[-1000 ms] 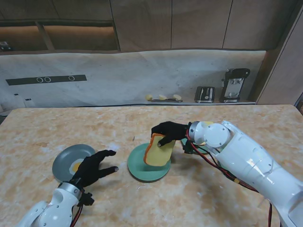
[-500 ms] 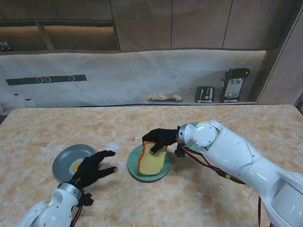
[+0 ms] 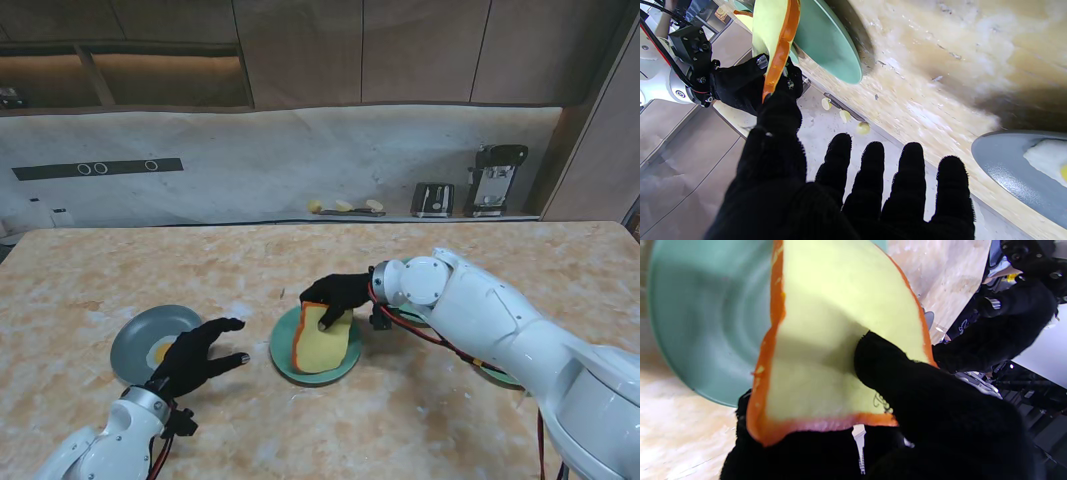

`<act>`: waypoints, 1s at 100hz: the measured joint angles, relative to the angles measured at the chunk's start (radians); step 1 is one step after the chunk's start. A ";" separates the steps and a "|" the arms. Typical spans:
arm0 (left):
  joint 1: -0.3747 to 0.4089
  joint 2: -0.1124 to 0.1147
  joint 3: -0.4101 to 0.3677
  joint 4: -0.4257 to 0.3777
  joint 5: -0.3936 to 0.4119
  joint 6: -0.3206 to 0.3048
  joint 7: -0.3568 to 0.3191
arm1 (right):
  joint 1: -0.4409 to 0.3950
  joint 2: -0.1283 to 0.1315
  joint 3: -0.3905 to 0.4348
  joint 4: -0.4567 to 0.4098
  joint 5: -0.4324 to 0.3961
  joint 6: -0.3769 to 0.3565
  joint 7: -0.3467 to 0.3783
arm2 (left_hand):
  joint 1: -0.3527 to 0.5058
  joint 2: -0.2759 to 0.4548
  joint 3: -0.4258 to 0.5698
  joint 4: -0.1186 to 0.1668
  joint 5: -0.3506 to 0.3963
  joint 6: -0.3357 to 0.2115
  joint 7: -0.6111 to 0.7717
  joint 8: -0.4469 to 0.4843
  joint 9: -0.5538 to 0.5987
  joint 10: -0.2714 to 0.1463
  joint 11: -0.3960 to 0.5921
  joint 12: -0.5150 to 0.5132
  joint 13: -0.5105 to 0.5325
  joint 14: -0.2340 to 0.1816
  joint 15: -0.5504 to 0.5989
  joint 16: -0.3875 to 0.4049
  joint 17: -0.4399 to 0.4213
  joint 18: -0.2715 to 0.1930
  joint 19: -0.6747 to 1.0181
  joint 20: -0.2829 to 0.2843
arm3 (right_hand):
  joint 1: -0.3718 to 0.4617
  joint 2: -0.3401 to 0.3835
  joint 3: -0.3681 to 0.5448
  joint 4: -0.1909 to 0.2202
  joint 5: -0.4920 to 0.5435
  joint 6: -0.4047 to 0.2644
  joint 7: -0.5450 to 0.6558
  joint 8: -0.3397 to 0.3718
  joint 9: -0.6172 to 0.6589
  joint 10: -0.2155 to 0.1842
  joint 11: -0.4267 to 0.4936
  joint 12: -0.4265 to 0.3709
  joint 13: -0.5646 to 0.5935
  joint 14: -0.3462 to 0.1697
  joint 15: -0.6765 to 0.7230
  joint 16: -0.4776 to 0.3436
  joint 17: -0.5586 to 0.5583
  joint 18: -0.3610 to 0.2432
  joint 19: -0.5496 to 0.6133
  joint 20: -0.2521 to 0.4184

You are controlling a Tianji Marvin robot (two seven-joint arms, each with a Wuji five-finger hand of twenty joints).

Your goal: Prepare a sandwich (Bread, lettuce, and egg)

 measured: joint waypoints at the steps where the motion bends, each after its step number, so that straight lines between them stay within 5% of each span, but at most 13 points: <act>1: 0.000 0.000 0.000 0.000 0.000 0.000 0.000 | 0.001 -0.001 -0.001 0.002 -0.004 -0.003 -0.002 | 0.000 0.000 0.000 0.000 0.000 0.000 0.000 0.000 0.000 0.000 0.000 0.000 0.000 0.000 0.000 0.000 0.000 0.000 0.000 0.000 | -0.003 0.000 0.000 0.000 0.000 0.000 -0.003 -0.003 0.000 -0.002 0.000 0.000 -0.006 0.000 -0.001 -0.001 -0.004 -0.001 0.000 0.000; 41: 0.004 0.000 -0.001 -0.002 -0.005 0.000 0.001 | 0.022 0.003 -0.037 -0.011 -0.119 -0.044 -0.087 | 0.000 0.000 0.000 0.000 0.000 0.000 0.000 0.000 0.000 0.000 0.000 0.000 0.000 0.000 0.000 0.000 0.000 0.000 0.000 0.000 | -0.165 -0.040 0.027 0.031 -0.013 0.013 -0.153 -0.033 -0.127 -0.049 -0.051 -0.001 -0.101 -0.013 -0.189 -0.015 -0.114 -0.021 -0.101 -0.012; 54: 0.004 0.000 -0.001 -0.002 -0.006 0.001 -0.001 | 0.021 0.015 -0.035 -0.040 -0.136 -0.030 -0.101 | 0.000 0.000 0.000 0.000 0.000 0.000 0.000 0.000 0.000 0.000 0.000 0.000 0.000 0.000 0.000 0.000 0.000 0.000 0.000 0.000 | -0.189 -0.031 0.016 0.065 -0.030 0.023 -0.211 0.041 -0.156 -0.051 -0.075 -0.002 -0.130 -0.014 -0.243 -0.037 -0.152 -0.023 -0.124 -0.012; 61: 0.004 0.000 -0.001 -0.002 -0.006 0.001 -0.001 | 0.021 0.017 -0.035 -0.044 -0.139 -0.023 -0.100 | 0.000 0.000 0.000 0.000 0.000 0.000 0.000 0.000 0.000 0.000 0.000 0.000 0.000 0.000 0.000 0.000 0.000 0.000 0.000 0.000 | -0.201 -0.021 0.012 0.102 -0.064 0.025 -0.245 0.089 -0.174 -0.054 -0.086 -0.002 -0.149 -0.014 -0.293 -0.062 -0.173 -0.023 -0.144 -0.012; 100: 0.004 0.000 -0.002 -0.003 -0.006 0.001 -0.004 | 0.025 0.042 -0.051 -0.084 -0.235 -0.024 -0.149 | 0.000 0.000 0.000 0.000 0.001 0.000 0.000 0.000 0.000 0.000 0.000 0.000 0.000 0.000 0.000 0.000 0.000 0.000 0.000 0.000 | -0.304 0.002 -0.064 0.103 -0.278 0.037 -0.354 0.096 -0.348 -0.069 -0.158 -0.002 -0.341 -0.025 -0.502 -0.165 -0.385 0.005 -0.367 -0.073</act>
